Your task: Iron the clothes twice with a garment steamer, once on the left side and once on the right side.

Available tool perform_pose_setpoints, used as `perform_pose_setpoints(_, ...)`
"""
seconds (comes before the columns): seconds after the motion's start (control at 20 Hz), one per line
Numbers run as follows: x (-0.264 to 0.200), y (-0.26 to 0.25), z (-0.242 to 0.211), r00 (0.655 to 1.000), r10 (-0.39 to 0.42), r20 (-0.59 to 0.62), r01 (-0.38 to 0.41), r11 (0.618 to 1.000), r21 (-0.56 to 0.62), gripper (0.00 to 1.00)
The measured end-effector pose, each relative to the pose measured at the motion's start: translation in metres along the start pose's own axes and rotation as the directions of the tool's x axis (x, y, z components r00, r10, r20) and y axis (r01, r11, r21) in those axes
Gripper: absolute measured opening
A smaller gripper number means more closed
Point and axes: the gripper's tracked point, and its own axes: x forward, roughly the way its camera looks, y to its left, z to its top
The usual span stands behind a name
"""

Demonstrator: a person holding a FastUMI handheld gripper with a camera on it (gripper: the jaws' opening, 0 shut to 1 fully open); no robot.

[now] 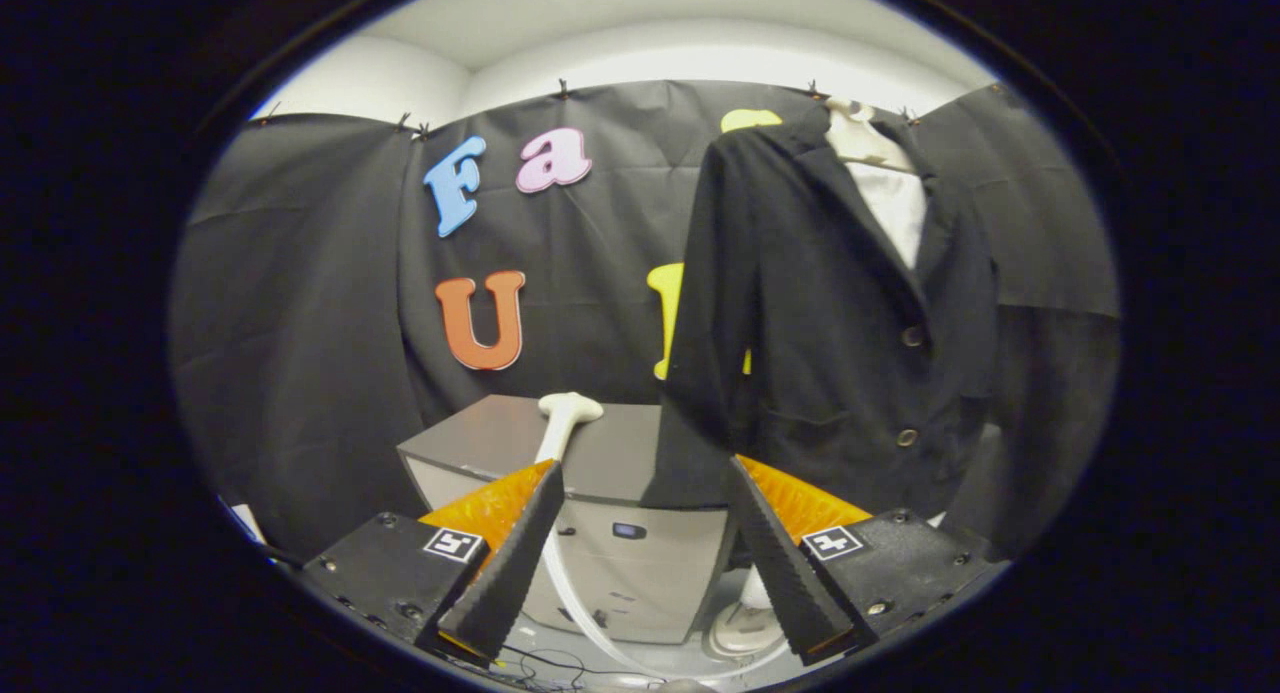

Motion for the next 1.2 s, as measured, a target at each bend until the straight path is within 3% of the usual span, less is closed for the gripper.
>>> perform_pose_setpoints(0.2, 0.097, 0.034, 0.003, 0.995, 0.062, -0.080, -0.062, 0.998, 0.003, 1.00)
perform_pose_setpoints(0.5, 0.230, 0.071, -0.014, 0.970, 0.095, -0.225, -0.094, 0.995, 0.016, 1.00)
perform_pose_setpoints(0.8, 0.293, 0.090, -0.064, 0.908, 0.116, -0.403, -0.116, 0.993, 0.024, 0.97)
perform_pose_setpoints(1.0, 0.302, 0.098, -0.076, 0.892, 0.108, -0.439, -0.118, 0.993, 0.004, 0.86)
perform_pose_setpoints(1.2, 0.307, 0.098, -0.077, 0.884, 0.087, -0.460, -0.097, 0.995, 0.003, 0.56)
